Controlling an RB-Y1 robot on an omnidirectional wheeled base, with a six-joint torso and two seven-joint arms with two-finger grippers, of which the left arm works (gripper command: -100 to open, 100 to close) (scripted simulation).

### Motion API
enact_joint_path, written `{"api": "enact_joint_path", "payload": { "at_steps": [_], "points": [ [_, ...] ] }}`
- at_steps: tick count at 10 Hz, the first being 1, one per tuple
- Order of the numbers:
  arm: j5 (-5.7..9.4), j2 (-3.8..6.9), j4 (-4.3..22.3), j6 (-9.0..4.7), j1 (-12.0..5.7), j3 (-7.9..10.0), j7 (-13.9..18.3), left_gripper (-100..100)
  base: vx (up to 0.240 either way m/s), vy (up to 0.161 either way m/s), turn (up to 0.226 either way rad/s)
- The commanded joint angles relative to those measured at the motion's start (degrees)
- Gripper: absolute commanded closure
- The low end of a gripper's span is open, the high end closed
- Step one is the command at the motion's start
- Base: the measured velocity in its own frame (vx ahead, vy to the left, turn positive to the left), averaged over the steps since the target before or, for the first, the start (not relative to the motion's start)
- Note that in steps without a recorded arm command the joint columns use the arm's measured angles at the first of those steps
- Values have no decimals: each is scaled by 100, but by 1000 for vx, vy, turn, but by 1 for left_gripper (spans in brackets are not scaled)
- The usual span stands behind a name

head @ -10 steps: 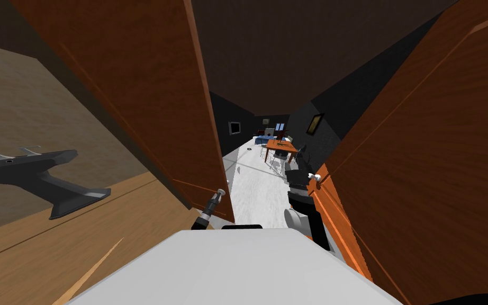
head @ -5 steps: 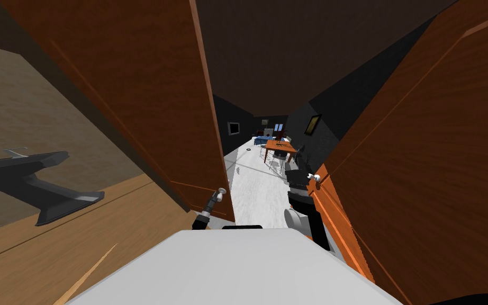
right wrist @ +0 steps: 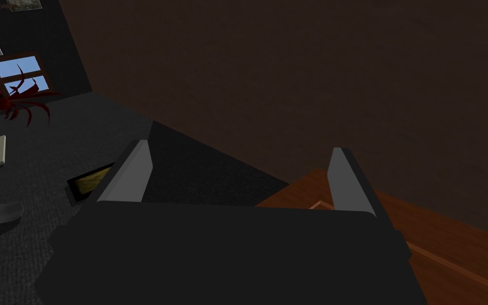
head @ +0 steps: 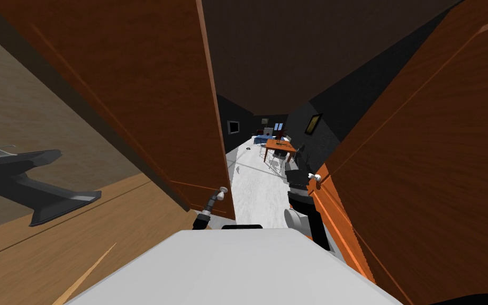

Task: Push the door open

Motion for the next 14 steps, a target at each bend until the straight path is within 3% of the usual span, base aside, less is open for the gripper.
{"api": "enact_joint_path", "payload": {
  "at_steps": [1, 5, 9, 11, 14],
  "points": [
    [82, -12, 30, 6, -33, -42, 198, -100, -41, 12, -16],
    [384, -59, 113, 45, -143, -202, 862, -100, -56, 24, -24],
    [563, -87, 163, 68, -208, -295, 1358, -100, -37, 24, -17],
    [771, -120, 220, 94, -283, -405, 1722, -100, -44, 23, -26],
    [874, -137, 249, 108, -321, -459, 2054, -100, -41, 24, -15]
  ]
}}
